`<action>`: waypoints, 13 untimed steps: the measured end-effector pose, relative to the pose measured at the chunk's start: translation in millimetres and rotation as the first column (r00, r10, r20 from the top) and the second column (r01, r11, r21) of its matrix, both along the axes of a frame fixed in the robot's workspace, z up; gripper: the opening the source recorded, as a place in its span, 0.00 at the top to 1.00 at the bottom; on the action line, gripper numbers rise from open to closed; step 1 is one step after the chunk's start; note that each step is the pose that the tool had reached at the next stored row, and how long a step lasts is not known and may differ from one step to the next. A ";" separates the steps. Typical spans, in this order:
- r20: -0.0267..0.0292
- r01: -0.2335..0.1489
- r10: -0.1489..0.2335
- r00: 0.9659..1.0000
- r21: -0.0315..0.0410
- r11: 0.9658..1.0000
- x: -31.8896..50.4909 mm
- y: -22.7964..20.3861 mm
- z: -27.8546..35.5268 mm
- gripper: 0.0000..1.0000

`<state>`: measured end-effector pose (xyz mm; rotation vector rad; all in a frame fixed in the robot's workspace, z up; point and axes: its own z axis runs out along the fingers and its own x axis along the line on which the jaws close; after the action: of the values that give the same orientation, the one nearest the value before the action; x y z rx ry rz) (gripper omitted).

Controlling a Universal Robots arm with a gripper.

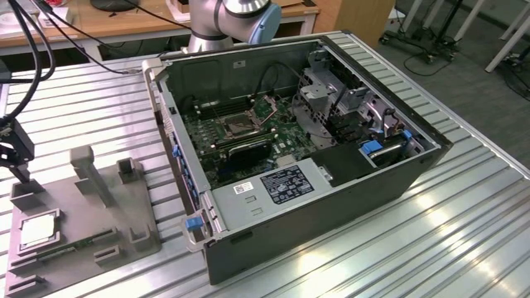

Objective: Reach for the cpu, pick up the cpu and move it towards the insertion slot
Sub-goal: 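Pick up the cpu and move it towards the insertion slot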

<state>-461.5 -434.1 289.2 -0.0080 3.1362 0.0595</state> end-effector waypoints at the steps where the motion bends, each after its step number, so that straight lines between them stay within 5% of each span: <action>1: 0.000 0.000 0.000 1.000 0.000 1.000 0.0 0.0 -0.5 0.17; 13: 0.000 0.000 0.000 1.000 0.000 1.000 0.0 0.0 -5.7 0.17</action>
<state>-461.5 -434.1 283.5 -0.0080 3.1362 0.0596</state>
